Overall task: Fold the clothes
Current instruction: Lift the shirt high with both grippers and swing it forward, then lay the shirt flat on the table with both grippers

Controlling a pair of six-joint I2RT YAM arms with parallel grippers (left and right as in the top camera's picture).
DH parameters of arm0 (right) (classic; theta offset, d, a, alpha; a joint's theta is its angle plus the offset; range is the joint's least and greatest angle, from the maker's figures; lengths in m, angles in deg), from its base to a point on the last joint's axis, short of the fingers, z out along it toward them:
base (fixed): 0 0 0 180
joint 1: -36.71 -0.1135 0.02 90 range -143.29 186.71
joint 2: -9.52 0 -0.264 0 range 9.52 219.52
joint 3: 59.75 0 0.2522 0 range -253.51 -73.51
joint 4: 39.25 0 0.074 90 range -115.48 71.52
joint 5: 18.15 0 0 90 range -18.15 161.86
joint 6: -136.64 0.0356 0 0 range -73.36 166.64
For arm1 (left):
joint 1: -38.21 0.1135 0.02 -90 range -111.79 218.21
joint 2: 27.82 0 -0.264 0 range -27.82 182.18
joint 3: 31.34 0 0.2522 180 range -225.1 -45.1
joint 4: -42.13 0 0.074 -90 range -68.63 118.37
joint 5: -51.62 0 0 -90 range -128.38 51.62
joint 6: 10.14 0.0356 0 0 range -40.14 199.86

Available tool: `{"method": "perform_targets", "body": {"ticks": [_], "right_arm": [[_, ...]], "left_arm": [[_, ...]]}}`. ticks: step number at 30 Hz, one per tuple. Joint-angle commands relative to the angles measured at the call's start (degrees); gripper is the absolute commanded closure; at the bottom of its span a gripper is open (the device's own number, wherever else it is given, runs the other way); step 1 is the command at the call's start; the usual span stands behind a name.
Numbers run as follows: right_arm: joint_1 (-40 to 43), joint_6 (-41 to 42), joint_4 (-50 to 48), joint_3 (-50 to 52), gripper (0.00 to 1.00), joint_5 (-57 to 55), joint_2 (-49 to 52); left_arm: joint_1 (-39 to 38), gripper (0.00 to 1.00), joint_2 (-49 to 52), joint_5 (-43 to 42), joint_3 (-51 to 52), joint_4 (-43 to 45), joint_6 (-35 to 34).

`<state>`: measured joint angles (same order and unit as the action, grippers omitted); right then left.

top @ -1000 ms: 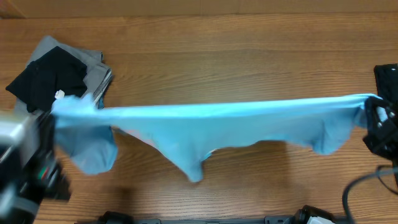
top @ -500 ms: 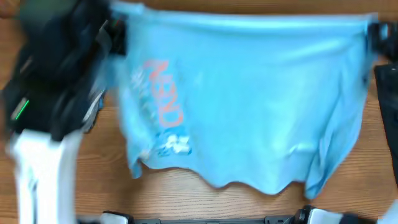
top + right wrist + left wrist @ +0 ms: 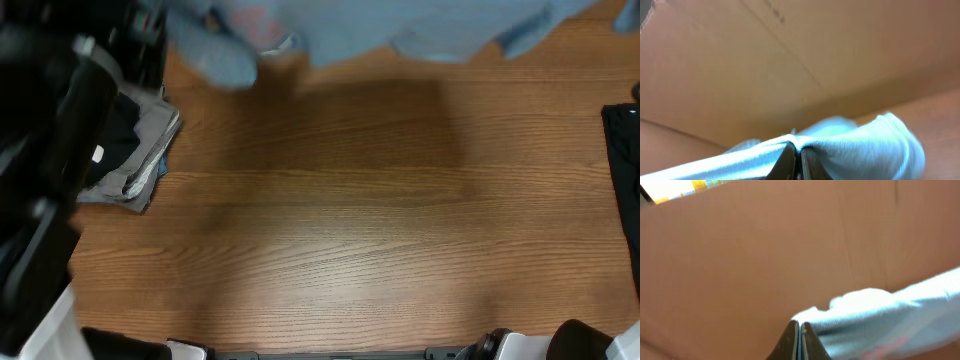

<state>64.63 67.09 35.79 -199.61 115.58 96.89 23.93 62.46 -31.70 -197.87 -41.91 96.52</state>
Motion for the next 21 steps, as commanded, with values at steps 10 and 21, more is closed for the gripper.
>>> {"method": "perform_targets", "body": {"ticks": [10, 21], "right_arm": [[-8.1, -12.4, 18.6, 14.2, 0.96, -18.3, 9.7], [-8.5, -11.7, 10.8, 45.5, 0.96, -24.7, 11.6]], "left_arm": [[1.0, 0.96, 17.9, -1.9, 9.9, -25.7, -7.9], [1.2, 0.96, 22.7, -11.6, 38.0, -25.4, -8.0]]}}
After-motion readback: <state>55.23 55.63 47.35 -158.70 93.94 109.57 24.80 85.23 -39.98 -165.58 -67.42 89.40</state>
